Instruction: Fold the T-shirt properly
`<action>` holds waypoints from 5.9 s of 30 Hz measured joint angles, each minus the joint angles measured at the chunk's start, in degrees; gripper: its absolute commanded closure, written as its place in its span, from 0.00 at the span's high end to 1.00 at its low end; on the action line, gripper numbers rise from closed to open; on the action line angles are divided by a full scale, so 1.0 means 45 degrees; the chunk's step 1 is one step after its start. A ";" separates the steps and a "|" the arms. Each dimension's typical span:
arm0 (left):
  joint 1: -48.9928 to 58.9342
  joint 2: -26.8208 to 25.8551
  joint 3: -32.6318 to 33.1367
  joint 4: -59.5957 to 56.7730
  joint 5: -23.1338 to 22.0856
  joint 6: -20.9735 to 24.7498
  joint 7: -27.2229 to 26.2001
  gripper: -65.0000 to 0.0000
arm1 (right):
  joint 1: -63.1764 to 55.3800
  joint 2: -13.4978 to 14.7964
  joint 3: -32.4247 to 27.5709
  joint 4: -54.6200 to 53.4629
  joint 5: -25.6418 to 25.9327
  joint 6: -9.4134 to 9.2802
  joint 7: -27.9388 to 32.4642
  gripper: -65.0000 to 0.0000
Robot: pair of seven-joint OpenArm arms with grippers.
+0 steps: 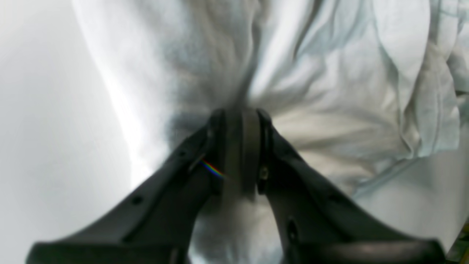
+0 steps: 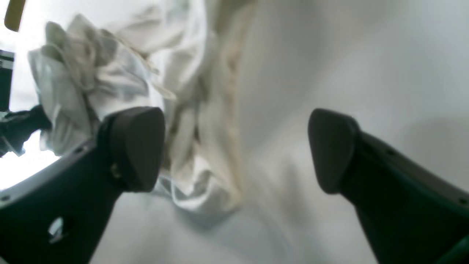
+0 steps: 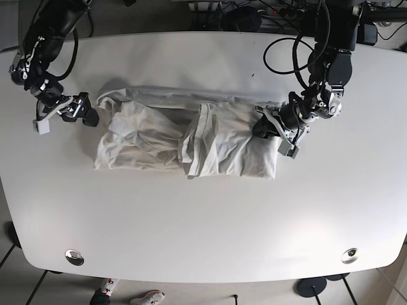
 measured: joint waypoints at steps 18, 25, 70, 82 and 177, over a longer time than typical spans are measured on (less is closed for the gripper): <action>0.0758 0.0010 -0.0797 0.0121 -0.0277 -0.0136 -0.0243 0.10 | 0.1379 -0.2137 -0.2025 -0.0063 -0.3211 0.0097 0.0549 0.91; 0.0763 0.0010 -0.0797 0.0121 -0.0277 -0.0136 -0.0238 0.10 | 0.1481 -0.2161 -0.2414 -0.1661 -0.2905 0.0146 0.1807 0.15; 0.0194 0.2370 -0.0816 -0.0860 -0.0330 -0.0102 -0.0340 0.10 | 0.2278 -0.3677 -1.0593 0.1676 -0.7844 -0.1661 0.3876 0.60; 0.1617 0.2851 -0.5634 0.1996 0.0248 0.0165 0.0442 0.10 | 0.1996 -0.3973 -1.2211 0.3740 -0.7932 -0.1753 0.3774 0.75; 0.1073 0.1311 -0.4979 0.2157 0.0306 0.0146 0.0563 0.10 | 0.3502 -0.2589 -1.0792 -0.1753 -0.4328 -0.2574 0.5780 0.22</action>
